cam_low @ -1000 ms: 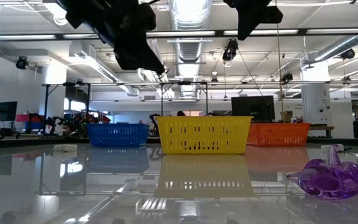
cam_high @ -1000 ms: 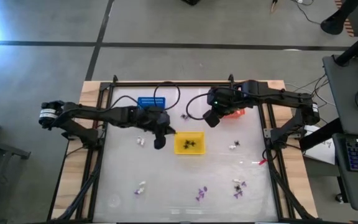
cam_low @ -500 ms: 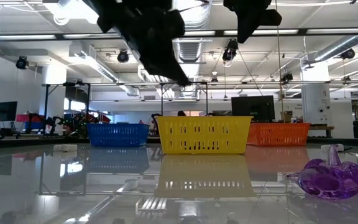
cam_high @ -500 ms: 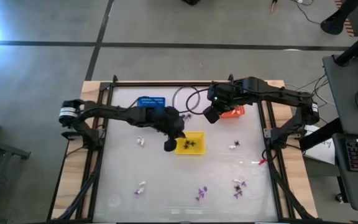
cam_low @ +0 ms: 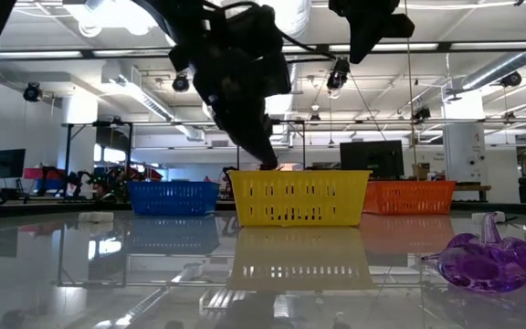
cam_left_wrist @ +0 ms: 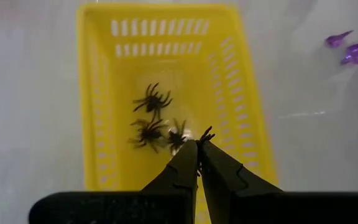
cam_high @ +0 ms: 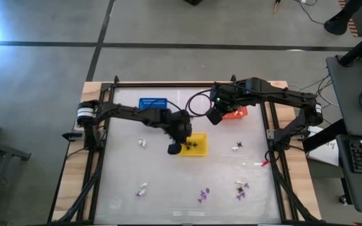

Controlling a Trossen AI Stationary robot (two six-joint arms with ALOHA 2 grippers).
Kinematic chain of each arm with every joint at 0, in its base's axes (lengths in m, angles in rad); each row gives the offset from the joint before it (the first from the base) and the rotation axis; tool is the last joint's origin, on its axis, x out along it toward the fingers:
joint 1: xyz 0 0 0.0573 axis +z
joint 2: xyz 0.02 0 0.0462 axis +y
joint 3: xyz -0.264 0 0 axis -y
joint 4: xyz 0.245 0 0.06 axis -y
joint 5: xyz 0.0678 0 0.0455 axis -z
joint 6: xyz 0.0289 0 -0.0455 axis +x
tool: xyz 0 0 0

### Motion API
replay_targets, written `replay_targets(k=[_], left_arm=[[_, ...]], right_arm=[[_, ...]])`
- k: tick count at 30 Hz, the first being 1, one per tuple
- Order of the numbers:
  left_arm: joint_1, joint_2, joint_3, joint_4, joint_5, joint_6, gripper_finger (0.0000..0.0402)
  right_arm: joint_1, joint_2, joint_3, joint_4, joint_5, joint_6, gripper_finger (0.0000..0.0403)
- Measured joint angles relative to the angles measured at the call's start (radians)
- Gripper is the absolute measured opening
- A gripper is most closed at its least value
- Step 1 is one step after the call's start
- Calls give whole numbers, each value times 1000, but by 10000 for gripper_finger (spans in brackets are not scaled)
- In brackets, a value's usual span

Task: Sort Halloween decoration
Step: Put the black spider toy into the yellow bin, then put the white skeleton toy into the orange bin

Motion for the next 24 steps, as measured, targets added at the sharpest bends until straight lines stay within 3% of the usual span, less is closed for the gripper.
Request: replay_targets(k=[11,24], left_arm=[[22,39,-23,-15,-4,8,8],[20,39,9,-84,-6,-2,100]], right_arm=[[0,0,0,0,0,0,13],[0,0,0,-5,-9,0,13]])
